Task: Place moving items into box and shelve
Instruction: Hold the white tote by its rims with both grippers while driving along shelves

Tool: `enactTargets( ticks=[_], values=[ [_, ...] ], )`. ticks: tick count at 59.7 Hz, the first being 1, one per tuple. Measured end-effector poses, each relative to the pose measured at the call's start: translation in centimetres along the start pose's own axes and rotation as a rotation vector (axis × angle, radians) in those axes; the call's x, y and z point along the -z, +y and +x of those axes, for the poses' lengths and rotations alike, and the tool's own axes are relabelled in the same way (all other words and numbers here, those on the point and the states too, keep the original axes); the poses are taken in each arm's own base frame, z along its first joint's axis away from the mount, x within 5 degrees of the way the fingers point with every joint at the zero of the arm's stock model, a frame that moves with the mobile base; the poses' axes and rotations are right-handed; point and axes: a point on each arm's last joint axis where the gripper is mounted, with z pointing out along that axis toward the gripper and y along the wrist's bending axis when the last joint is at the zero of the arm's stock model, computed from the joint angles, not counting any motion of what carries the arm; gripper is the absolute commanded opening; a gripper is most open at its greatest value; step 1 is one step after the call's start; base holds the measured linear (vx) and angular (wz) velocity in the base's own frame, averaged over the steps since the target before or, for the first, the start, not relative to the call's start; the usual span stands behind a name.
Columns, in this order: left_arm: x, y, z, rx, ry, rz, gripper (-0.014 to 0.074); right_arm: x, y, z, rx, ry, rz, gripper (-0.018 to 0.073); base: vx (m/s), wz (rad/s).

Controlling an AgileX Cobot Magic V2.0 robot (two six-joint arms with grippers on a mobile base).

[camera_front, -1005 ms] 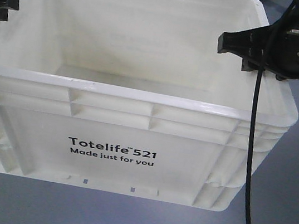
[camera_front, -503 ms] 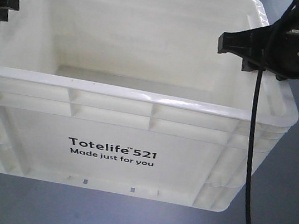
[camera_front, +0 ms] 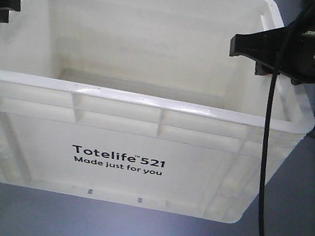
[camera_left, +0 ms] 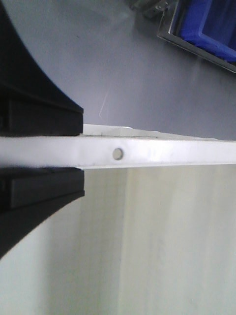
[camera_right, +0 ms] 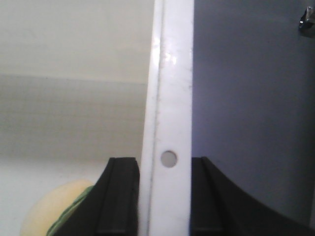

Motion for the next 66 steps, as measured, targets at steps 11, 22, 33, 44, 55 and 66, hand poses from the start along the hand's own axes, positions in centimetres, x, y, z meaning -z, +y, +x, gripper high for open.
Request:
enactTargets(
  ticks=[11,22,33,44,55,66],
  values=[
    [0.0,0.01,0.01,-0.001,0.001,-0.002,0.0158,0.0,0.01,0.01,0.0,0.001,-0.001,0.0137,0.26,-0.3],
    [0.0,0.01,0.01,-0.001,0.001,-0.002,0.0158,0.0,0.01,0.01,0.0,0.001,-0.001,0.0137,0.27,-0.34],
    [0.0,0.01,0.01,-0.001,0.001,-0.002,0.0158,0.0,0.01,0.01,0.0,0.001,-0.001,0.0137,0.26,-0.33],
    [0.0,0.01,0.01,-0.001,0.001,-0.002,0.0158,0.0,0.01,0.01,0.0,0.001,-0.001,0.0137,0.25,-0.29],
    [0.0,0.01,0.02,0.0,0.002,-0.001,0.0158,0.0,0.01,0.01,0.0,0.001,-0.001,0.0137,0.23,-0.25],
    [0.0,0.02,0.04,0.0,0.004,-0.002,0.0158,0.0,0.01,0.0,0.0,0.0,-0.001,0.0137,0.22,-0.23]
  ],
)
